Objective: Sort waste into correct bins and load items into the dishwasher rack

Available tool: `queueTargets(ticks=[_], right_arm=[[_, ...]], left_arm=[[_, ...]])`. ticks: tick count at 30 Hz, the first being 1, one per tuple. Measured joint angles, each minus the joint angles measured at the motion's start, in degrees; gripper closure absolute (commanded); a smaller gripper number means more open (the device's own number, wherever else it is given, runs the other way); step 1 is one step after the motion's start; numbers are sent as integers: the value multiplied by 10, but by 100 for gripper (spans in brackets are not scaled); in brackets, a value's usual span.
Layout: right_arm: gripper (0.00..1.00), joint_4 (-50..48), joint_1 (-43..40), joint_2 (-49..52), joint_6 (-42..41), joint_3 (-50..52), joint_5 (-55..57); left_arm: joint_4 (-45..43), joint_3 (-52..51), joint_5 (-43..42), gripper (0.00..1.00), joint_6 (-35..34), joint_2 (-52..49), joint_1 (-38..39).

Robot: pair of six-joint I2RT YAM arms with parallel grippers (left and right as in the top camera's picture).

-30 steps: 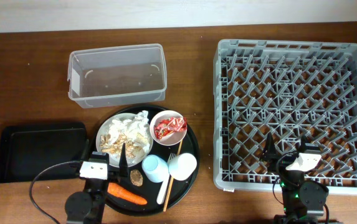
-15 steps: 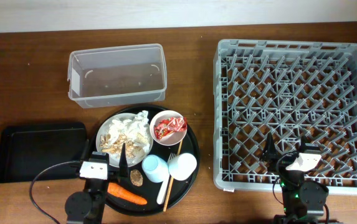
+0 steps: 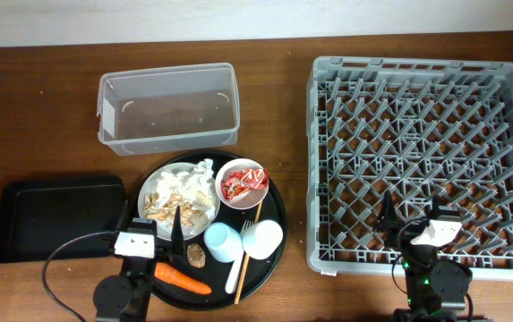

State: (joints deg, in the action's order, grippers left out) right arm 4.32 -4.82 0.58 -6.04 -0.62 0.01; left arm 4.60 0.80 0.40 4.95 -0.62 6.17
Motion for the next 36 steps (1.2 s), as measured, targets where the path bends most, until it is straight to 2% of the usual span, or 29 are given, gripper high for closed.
queueTargets(ticks=[18, 20, 22, 23, 27, 29, 33, 36], right_arm=[[2, 0, 0, 0, 0, 0, 0], [2, 0, 0, 0, 0, 0, 0], [1, 13, 0, 0, 0, -8, 0], [2, 40, 0, 0, 0, -21, 0], [2, 91, 0, 7, 0, -80, 0], [2, 121, 0, 29, 0, -117, 0], [2, 181, 0, 124, 0, -208, 0], [2, 264, 0, 231, 0, -310, 0]], left_arm=[[5, 1, 0, 1, 0, 0, 0], [31, 10, 0, 1, 0, 0, 0], [109, 44, 0, 1, 0, -2, 0], [121, 49, 0, 1, 0, -3, 0], [160, 109, 0, 1, -16, -70, 0], [183, 154, 0, 1, -19, -137, 0], [262, 264, -13, 1, -22, -269, 0], [352, 352, -37, 0, -24, -359, 0]])
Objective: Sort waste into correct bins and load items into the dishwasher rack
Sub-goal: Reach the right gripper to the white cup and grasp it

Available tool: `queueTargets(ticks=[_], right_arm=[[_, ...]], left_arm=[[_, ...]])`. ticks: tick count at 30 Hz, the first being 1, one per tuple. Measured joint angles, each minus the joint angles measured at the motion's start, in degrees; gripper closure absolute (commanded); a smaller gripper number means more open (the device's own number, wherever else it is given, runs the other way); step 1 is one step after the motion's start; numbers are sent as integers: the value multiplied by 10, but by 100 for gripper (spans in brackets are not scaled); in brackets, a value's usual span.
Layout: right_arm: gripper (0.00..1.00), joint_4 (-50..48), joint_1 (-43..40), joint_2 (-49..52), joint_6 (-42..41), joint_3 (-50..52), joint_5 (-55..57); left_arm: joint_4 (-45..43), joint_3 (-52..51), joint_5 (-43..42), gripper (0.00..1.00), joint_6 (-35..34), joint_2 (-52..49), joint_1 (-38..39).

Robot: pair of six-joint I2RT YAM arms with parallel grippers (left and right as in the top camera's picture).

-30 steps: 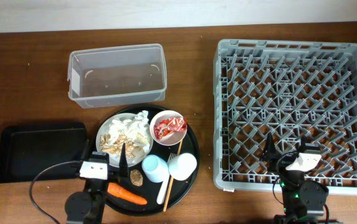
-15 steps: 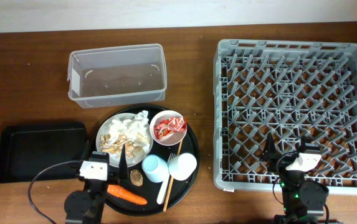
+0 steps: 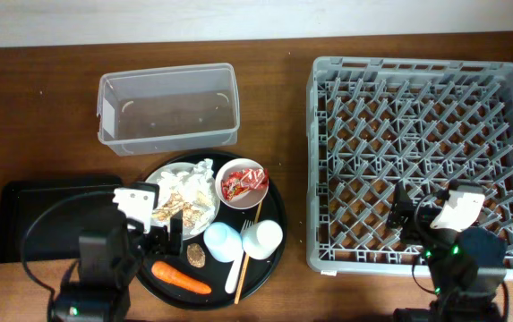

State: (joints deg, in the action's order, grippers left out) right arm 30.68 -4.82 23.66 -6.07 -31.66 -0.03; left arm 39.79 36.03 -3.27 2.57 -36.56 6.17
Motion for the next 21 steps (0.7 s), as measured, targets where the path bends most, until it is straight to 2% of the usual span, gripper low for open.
queueTargets(ticks=[3, 4, 6, 15, 21], right_arm=[[2, 116, 0, 119, 0, -149, 0], [2, 162, 0, 138, 0, -176, -2], [2, 181, 0, 184, 0, -227, -18], [2, 188, 0, 213, 0, -236, -87], [1, 243, 8, 257, 23, -254, -134]], left_arm=[[103, 95, -37, 1, 0, -98, 0], [114, 103, -43, 1, 0, -103, 0], [126, 117, -61, 1, 0, -107, 0], [132, 123, -79, 1, 0, -107, 0], [185, 132, -45, 1, -70, -123, -9]])
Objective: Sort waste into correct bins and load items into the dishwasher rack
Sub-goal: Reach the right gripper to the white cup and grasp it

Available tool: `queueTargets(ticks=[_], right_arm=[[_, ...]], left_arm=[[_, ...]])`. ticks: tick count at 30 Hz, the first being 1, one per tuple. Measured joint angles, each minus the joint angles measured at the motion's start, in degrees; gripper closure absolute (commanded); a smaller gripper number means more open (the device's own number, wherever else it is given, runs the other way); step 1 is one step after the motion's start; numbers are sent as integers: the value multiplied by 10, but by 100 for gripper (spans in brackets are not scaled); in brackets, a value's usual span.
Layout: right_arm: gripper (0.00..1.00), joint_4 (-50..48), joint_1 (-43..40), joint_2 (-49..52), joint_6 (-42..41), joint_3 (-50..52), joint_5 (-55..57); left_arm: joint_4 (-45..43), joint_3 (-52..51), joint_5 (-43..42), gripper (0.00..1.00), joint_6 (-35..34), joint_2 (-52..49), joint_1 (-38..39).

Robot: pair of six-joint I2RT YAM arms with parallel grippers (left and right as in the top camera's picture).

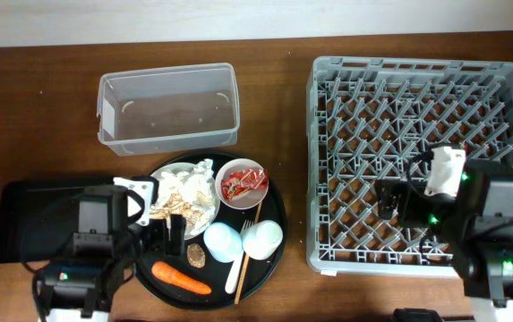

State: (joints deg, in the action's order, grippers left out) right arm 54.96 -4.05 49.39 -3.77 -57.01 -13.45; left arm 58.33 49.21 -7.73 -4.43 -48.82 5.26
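Observation:
A round black tray (274,215) carries a white plate (204,215) of crumpled tissue and food scraps, a small bowl (241,182) with a red wrapper, a blue cup (223,240), a white cup (261,237), a carrot (182,277) and a wooden stick (241,264). My left gripper (166,230) hangs low over the plate's near-left edge, its fingers apart, holding nothing. The right gripper (390,200) hovers over the grey dishwasher rack (417,89) near its front middle; its jaws read only as a dark block.
A clear plastic bin (166,107) stands behind the tray. A flat black bin (23,215) lies to the tray's left, partly under my left arm. A small brown scrap (196,257) lies on the tray near the blue cup.
The left arm has shifted slightly back and left, with its gripper still at the plate's near edge. The right arm rose and reached further over the rack. Nothing on the tray moved.
Both arms started low at the table's front edge, fingers pointing away. Then the left arm had swung up towards the plate and the right arm had lifted over the rack's front. Now both reach further in, and all items lie where they were.

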Motion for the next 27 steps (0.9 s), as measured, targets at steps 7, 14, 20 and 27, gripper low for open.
queueTargets(ticks=[7, 14, 20, 27], right_arm=[[7, 40, 196, 86, 24, -68, -13], [7, 20, 409, 236, -1, -69, 5], [7, -29, 461, 335, -42, -69, 13], [7, -43, 461, 427, -56, -69, -5]], left_arm=[[69, 40, 11, 1, -38, -70, -113], [73, 40, 11, 1, -47, -74, -161], [73, 40, 11, 1, -49, -75, -161], [73, 40, 11, 1, -49, -75, -161]])
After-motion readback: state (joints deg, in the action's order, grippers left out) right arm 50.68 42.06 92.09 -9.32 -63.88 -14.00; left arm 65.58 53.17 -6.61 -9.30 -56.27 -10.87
